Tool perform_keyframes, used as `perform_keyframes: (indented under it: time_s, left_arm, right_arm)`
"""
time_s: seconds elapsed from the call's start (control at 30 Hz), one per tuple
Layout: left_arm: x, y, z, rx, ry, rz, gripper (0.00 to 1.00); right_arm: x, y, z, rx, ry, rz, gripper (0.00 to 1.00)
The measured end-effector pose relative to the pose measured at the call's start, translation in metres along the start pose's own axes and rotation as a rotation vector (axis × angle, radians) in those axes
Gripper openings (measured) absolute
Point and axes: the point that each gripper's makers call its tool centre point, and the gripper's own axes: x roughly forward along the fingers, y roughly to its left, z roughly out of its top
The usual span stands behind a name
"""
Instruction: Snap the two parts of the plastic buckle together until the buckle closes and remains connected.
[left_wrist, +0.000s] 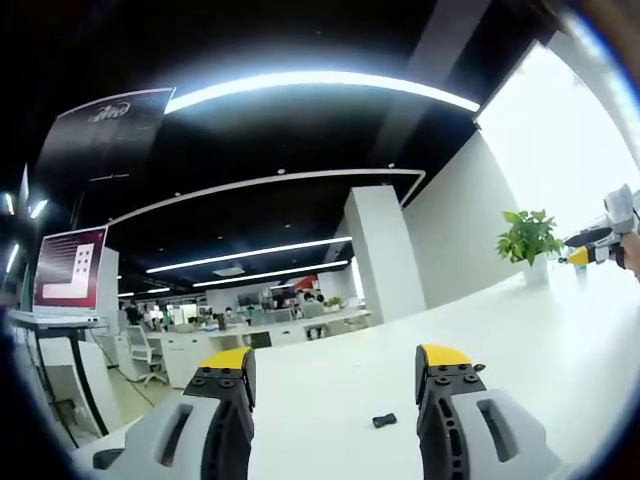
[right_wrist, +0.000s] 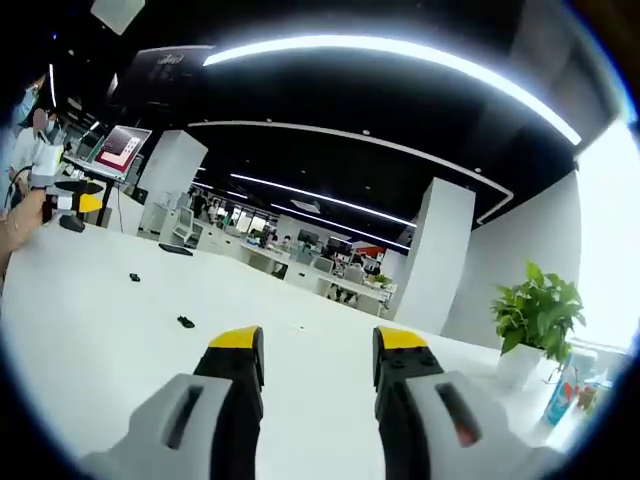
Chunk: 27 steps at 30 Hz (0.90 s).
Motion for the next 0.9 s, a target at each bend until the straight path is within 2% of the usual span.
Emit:
perform_keyframes:
  time_s: [0.17,0.47,0.9]
  left_arm:
    - [-0.001,0.002,0.001,-0.004,-0.005,0.003,0.65]
    - [-0.001,0.004,-0.002,-0.018,0.007,0.014,0.65]
    - [0.001,0.001,-0.004,-0.008,0.018,0.0,0.65]
  right_arm:
    - [0.0,0.003,-0.001,0.065,-0.005,0.031,0.44]
    - [0.002,0.002,-0.01,0.07,0.019,0.03,0.44]
    - [0.002,0.0,-0.011,0.049,0.027,0.011,0.43]
